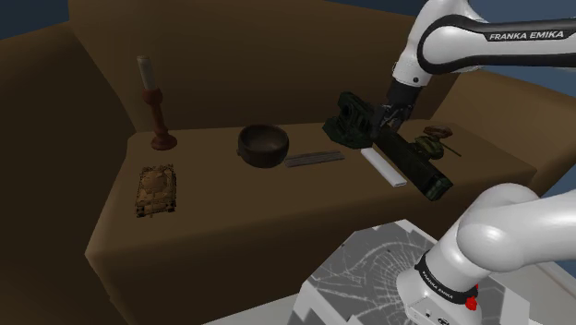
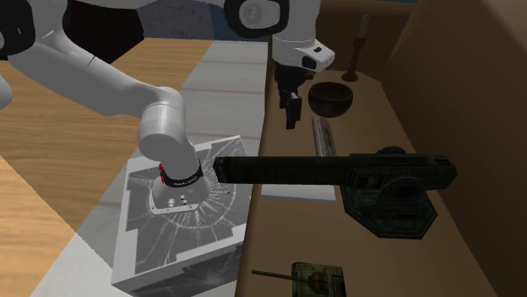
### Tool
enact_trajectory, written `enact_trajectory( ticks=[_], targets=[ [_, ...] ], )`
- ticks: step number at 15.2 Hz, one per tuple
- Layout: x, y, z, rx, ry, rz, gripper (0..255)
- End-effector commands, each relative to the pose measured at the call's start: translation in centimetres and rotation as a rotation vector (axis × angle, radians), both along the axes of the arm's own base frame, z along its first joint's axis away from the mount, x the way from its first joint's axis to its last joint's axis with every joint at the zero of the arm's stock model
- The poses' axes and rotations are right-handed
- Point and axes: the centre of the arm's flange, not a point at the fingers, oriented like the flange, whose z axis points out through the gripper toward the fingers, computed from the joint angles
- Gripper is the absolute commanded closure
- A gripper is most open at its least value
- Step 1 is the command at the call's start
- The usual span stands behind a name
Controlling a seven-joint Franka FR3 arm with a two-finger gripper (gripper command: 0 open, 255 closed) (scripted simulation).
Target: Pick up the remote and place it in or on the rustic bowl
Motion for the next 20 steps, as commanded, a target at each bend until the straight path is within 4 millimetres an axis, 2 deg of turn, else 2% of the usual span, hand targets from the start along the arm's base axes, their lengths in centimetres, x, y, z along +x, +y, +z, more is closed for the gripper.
enact_trajectory(
  ticks=[1,13,20],
  targets=[
    [0.1,-1.7,-2.0,-0.009,-0.002,-0.006,0],
    [-0.3,-12.1,-12.9,-0.054,-0.006,-0.049,0],
    [-0.2,-12.3,-16.6,-0.054,-0.006,-0.049,0]
  ],
)
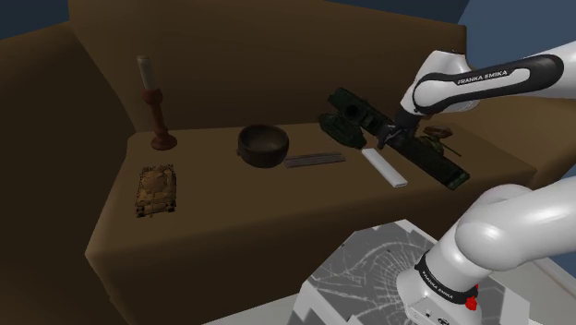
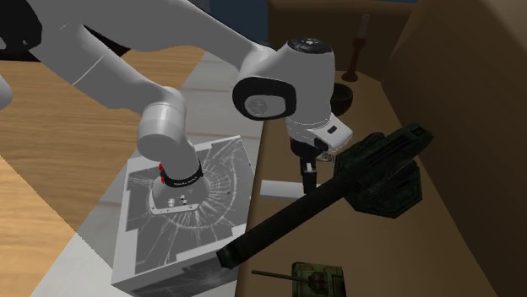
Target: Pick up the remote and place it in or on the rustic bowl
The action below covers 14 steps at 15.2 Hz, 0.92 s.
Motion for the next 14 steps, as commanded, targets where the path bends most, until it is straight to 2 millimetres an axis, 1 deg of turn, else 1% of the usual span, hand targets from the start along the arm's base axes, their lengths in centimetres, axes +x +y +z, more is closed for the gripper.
enact_trajectory(
  ticks=[1,8,9,10,11,12,13,14],
  targets=[
    [0.9,0.8,-6.9,-0.005,0.109,0.127,0],
    [0.9,0.8,-6.9,-0.004,0.109,0.127,0],
    [0.6,1.9,-8.3,-0.003,0.110,0.127,255],
    [0.7,1.5,-7.8,-0.002,0.108,0.128,255],
    [-0.7,0.1,-8.9,0.003,0.105,0.128,255],
    [-1.7,0.2,-8.4,0.008,0.103,0.132,255],
    [-1.6,-1.3,-7.9,0.007,0.101,0.131,255],
    [-0.5,-0.3,-7.4,0.001,0.105,0.131,255]
  ],
)
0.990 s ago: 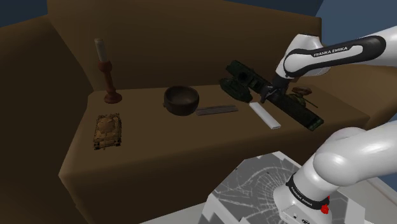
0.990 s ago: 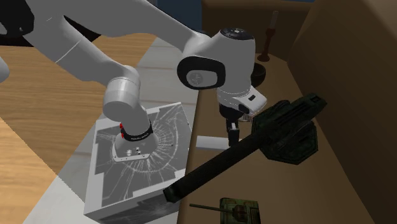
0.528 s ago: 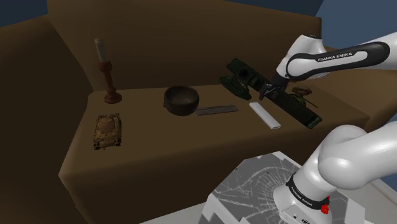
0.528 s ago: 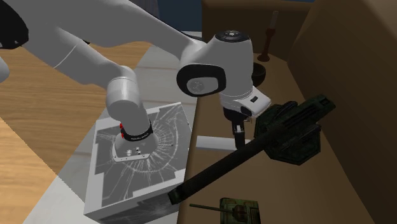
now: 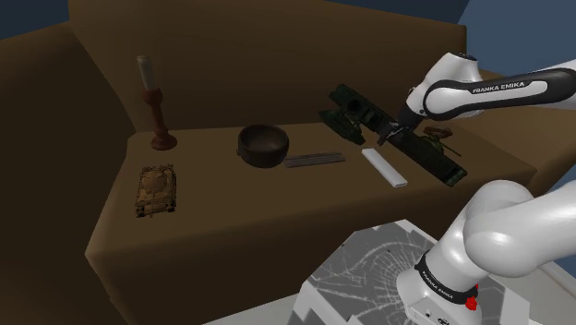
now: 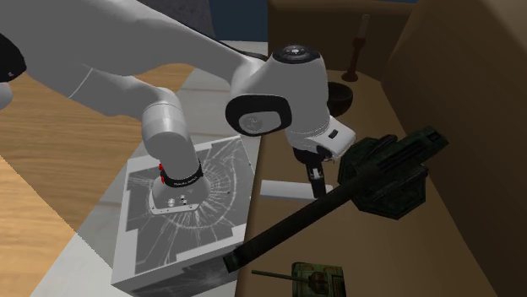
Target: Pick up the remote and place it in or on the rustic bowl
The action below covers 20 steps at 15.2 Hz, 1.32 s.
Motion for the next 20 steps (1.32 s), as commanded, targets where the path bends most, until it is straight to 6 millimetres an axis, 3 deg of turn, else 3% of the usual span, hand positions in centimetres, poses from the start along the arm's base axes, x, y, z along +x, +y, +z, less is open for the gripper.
enact_trajectory(
  ticks=[1,2,3,4,20],
  targets=[
    [0.0,0.7,-7.1,0.015,0.238,0.056,255],
    [0.4,0.8,-8.1,0.008,0.237,0.056,255],
    [-0.2,0.2,-7.7,0.013,0.238,0.057,255],
    [1.5,2.7,-7.1,0.010,0.242,0.052,255],
    [1.5,2.7,1.4,0.010,0.242,0.052,255]
  ],
)
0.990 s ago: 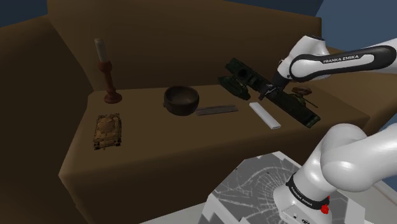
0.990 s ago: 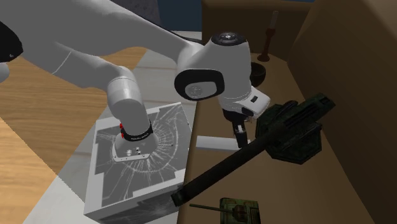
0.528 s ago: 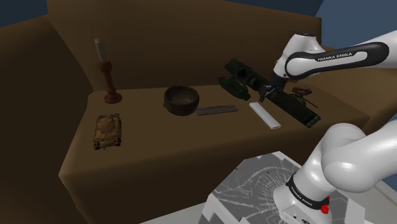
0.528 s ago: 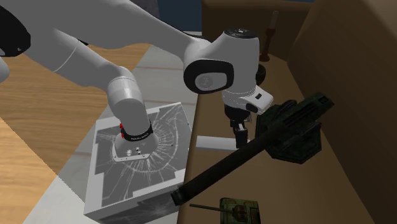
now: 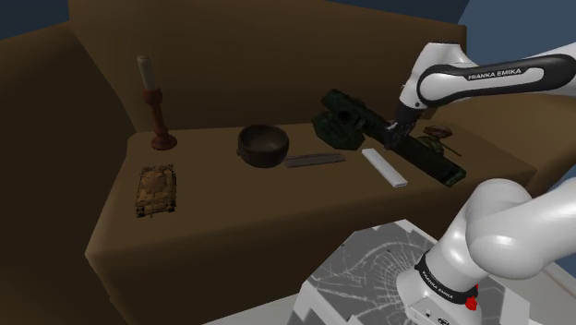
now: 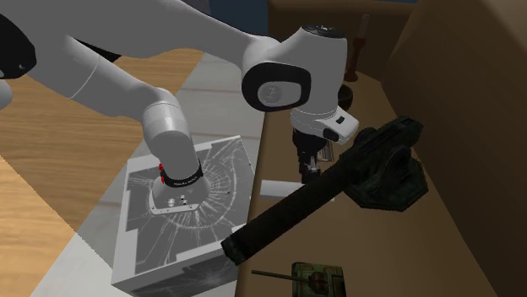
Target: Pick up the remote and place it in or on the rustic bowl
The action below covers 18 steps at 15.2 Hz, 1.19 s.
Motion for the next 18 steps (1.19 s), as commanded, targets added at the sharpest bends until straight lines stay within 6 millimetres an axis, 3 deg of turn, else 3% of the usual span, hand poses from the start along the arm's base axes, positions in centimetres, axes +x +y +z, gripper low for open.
enact_trajectory(
  ticks=[1,5,6,7,12,18],
  targets=[
    [0.1,0.5,0.5,0.007,0.013,0.010,255],
    [0.1,0.5,2.6,0.007,0.013,0.010,255],
    [0.1,0.4,2.1,0.007,0.012,0.009,255],
    [0.1,0.4,2.1,0.007,0.012,0.009,0],
    [-0.3,0.8,-4.5,0.007,0.012,0.001,0],
    [-0.3,0.6,-7.2,0.007,0.012,0.001,0]
  ],
)
